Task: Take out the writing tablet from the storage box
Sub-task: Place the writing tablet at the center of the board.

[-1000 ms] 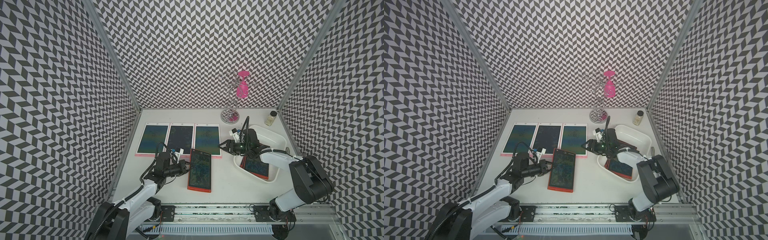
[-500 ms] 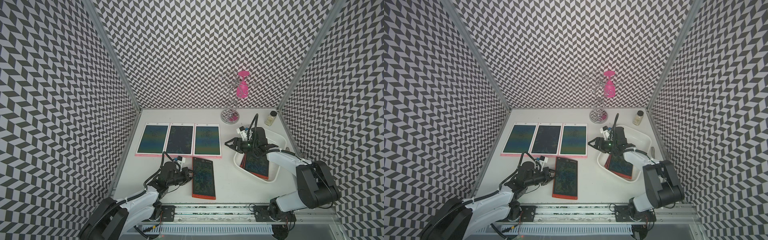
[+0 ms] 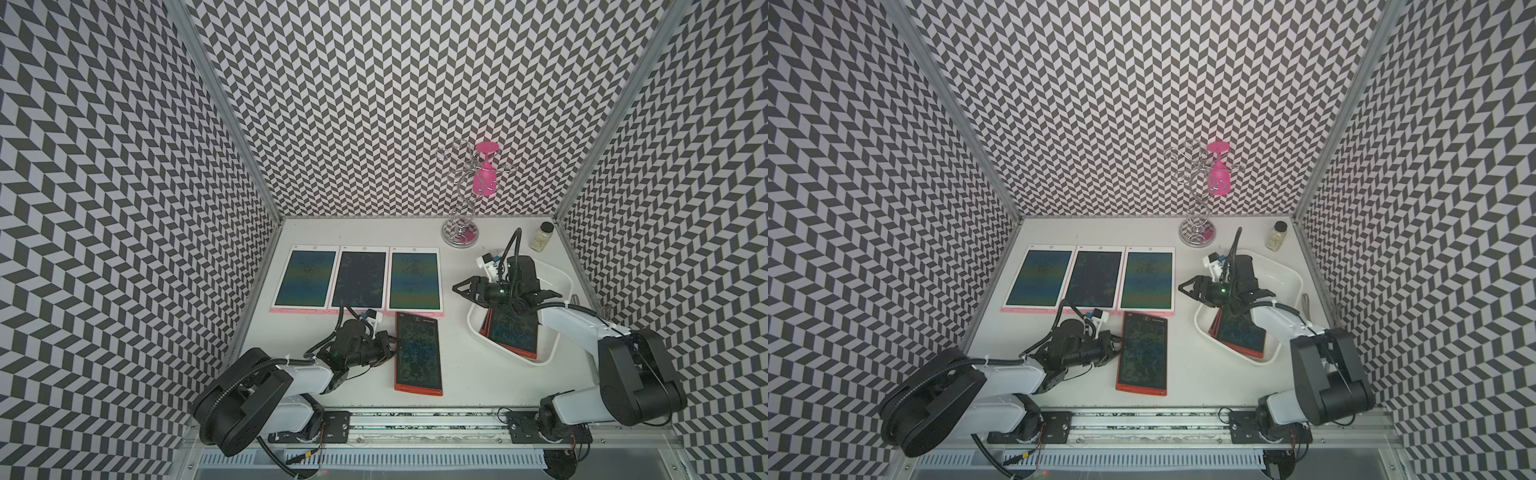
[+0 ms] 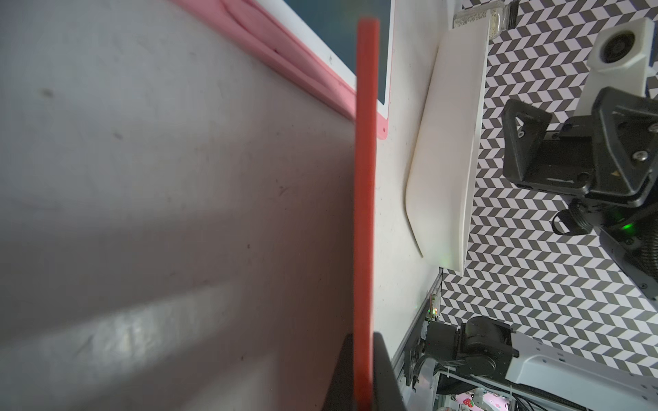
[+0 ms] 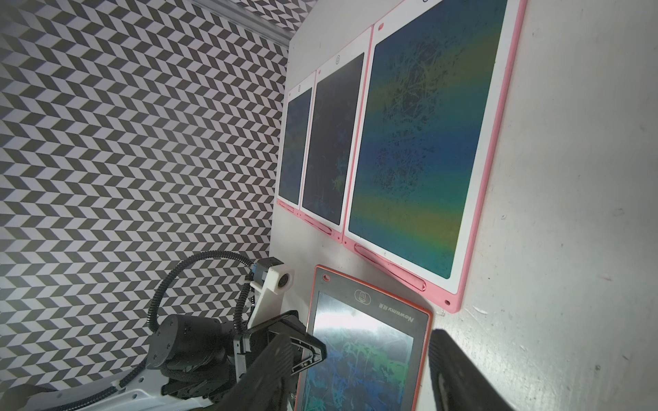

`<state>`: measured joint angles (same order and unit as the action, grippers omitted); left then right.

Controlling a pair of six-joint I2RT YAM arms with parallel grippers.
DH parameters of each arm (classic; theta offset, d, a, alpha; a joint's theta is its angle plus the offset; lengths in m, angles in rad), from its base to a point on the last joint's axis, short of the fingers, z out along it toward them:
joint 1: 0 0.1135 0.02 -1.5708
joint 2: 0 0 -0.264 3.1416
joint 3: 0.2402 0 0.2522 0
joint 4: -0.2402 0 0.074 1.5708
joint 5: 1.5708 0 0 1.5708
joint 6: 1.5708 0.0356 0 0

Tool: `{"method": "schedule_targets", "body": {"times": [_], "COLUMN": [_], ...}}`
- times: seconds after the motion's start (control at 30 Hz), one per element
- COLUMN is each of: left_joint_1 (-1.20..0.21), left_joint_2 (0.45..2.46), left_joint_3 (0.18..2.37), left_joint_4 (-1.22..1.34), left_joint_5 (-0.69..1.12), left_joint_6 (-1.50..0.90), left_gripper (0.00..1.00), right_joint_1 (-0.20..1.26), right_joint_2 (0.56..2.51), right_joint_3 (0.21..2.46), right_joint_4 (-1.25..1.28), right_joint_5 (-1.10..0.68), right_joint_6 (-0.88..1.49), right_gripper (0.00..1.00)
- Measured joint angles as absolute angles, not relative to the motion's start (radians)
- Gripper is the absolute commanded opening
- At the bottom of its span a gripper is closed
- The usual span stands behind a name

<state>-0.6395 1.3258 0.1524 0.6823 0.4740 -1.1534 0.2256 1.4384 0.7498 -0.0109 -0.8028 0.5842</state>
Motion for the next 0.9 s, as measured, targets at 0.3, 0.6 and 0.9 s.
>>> {"method": "schedule_targets", "body": {"times": [0.3, 0.6, 0.9], "left_joint_1": [-0.642, -0.642, -0.642], "left_joint_2": [1.404, 1.48, 1.538], "left_joint_3": [0.166, 0.202, 0.225], "left_joint_4": [0.755, 0.801, 0.842], "left_joint_5": [0.457, 0.457, 0.459], "left_joint_6": [-1.165, -1.164, -1.164], "left_gripper": [0.0, 0.0, 0.0], "right_joint_1": [0.217, 0.199, 0.18], "right_joint_2": [1.413, 1.4, 1.399], "right_joint_3": [0.744, 0.744, 0.743], "right_joint_4": [-0.038, -0.063, -0.084], "right_joint_5": [-0.809, -0.818, -0.826], "right_joint_6": [0.568, 0.543, 0.527], "right_gripper": [0.62, 0.61, 0.62]}}
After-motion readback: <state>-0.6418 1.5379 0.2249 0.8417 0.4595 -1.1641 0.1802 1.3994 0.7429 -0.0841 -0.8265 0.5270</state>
